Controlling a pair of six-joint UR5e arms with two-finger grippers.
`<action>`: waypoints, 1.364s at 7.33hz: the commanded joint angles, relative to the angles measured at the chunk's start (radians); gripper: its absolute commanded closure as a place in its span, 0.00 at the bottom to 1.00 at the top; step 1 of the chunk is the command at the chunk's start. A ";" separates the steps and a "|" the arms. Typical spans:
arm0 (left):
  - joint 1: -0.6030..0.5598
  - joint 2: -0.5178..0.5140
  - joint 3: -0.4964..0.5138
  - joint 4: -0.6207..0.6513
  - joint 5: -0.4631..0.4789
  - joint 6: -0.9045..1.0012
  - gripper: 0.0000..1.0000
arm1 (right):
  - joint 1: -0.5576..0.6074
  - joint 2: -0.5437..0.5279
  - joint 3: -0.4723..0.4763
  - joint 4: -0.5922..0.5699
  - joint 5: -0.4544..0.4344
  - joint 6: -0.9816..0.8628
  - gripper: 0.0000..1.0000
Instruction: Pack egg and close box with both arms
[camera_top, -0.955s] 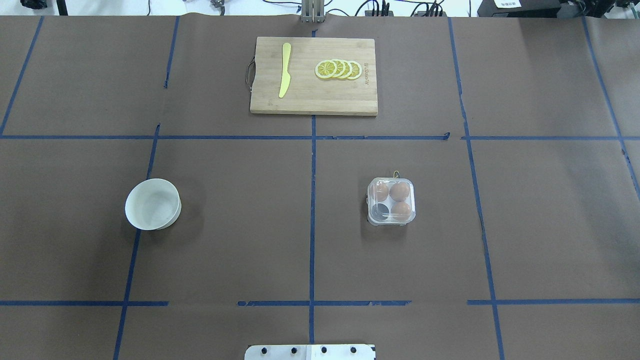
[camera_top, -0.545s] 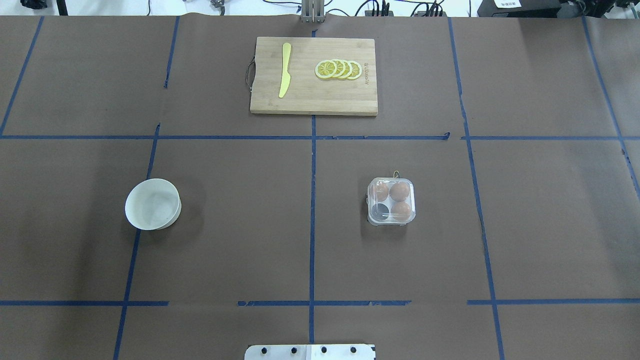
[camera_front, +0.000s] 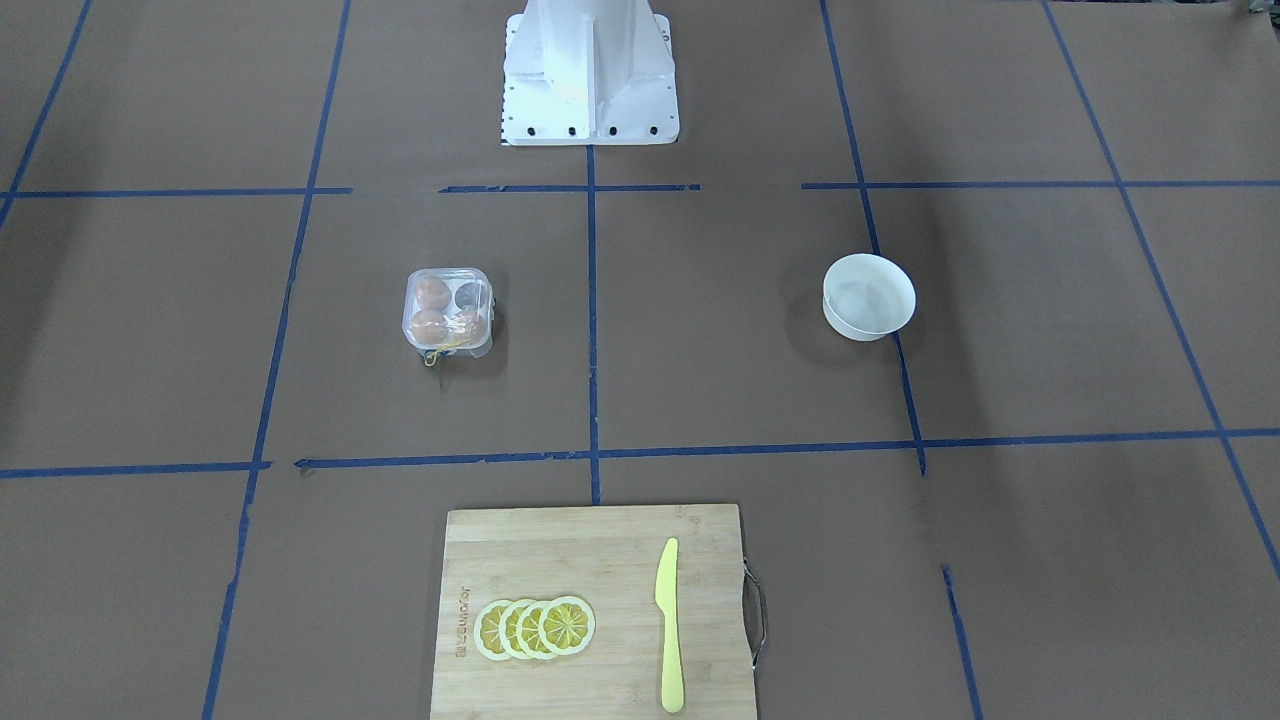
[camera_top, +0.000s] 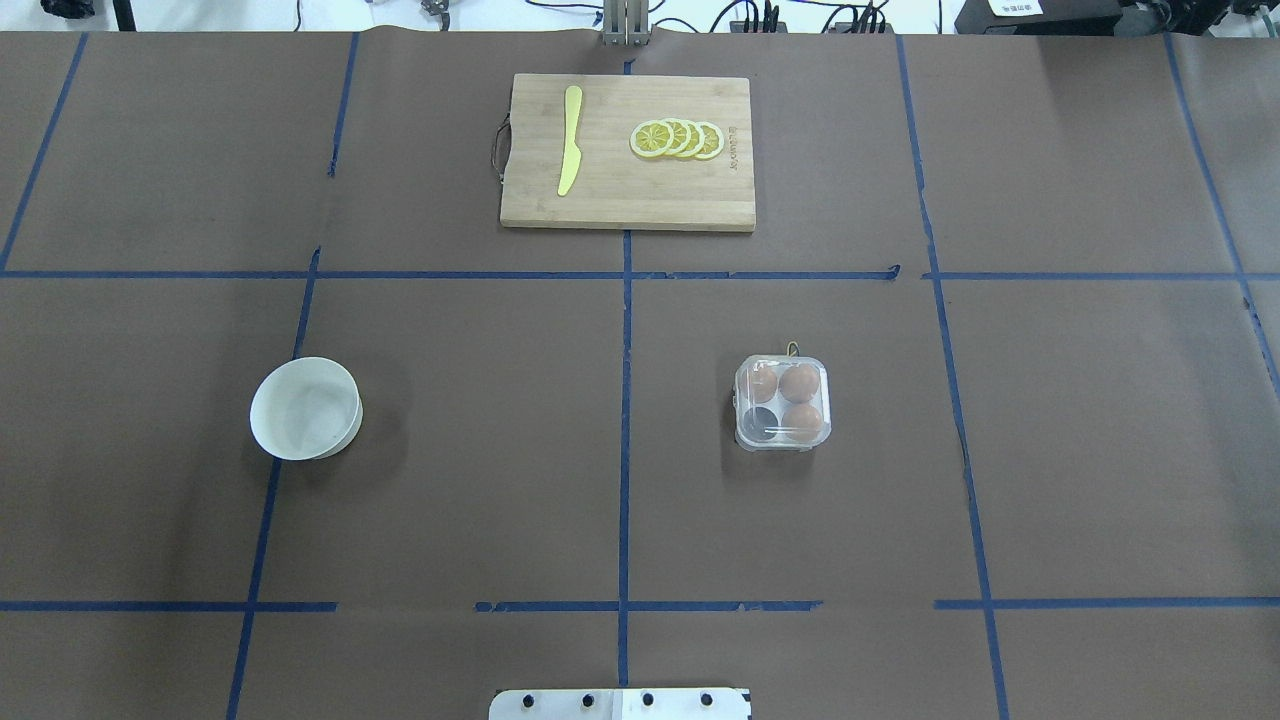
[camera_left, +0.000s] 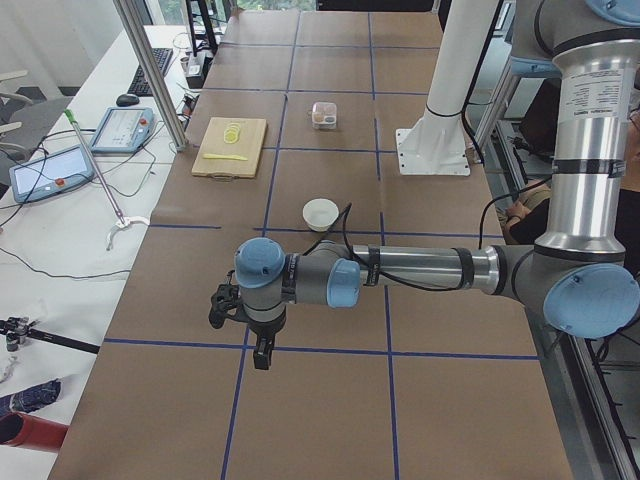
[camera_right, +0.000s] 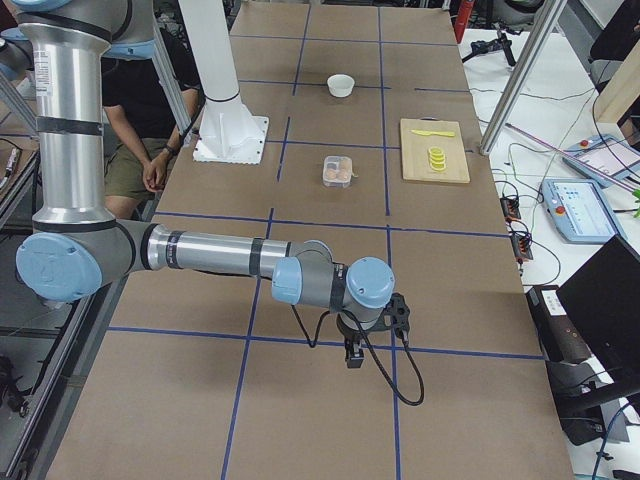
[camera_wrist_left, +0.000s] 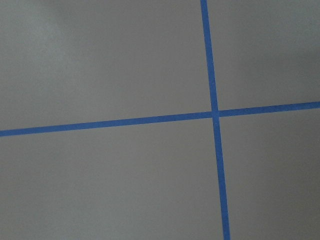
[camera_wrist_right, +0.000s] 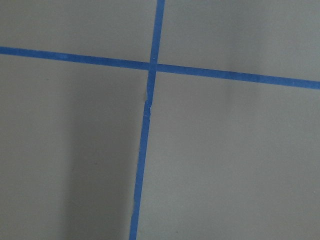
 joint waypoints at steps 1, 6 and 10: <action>0.001 0.011 -0.011 0.016 -0.010 0.000 0.00 | 0.018 0.002 -0.020 -0.001 0.000 0.001 0.00; 0.000 0.013 -0.013 0.012 -0.009 0.010 0.00 | 0.083 0.023 0.001 -0.010 -0.001 0.118 0.00; 0.001 0.013 -0.011 0.009 -0.009 0.011 0.00 | 0.065 0.017 0.043 -0.010 0.006 0.205 0.00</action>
